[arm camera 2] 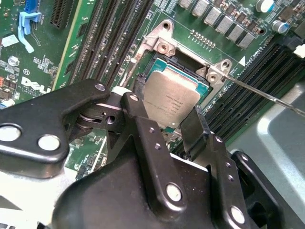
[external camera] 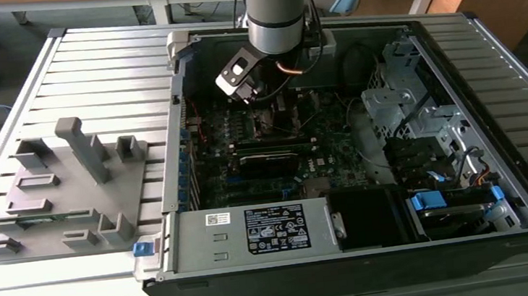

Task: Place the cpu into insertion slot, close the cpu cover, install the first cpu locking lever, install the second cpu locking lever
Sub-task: 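Place the cpu into insertion slot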

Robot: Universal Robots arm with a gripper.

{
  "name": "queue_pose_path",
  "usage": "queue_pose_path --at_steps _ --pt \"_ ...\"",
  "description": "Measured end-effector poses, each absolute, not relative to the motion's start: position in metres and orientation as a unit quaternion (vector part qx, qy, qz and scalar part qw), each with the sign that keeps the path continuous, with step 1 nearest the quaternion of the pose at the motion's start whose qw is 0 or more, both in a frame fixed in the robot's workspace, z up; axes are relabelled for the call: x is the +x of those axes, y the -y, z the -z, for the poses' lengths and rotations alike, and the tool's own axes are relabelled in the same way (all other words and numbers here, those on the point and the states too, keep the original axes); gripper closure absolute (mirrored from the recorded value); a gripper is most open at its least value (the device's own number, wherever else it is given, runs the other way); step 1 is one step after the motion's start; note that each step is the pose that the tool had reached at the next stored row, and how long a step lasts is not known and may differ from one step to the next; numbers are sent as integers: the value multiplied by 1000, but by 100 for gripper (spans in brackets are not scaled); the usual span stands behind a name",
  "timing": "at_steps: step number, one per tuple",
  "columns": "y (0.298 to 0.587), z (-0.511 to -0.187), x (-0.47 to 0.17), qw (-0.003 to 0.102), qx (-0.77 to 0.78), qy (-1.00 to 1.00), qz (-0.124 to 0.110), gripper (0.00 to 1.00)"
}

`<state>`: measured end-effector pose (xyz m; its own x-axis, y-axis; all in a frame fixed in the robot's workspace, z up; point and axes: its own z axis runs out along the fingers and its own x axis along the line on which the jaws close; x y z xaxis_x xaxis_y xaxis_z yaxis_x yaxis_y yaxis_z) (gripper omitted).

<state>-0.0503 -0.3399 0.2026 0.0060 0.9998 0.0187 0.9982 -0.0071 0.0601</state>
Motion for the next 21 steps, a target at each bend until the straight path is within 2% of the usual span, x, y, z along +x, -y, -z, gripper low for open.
queue_pose_path --at_steps 21 --pt "337 -195 -50 15 709 -704 -28 46"
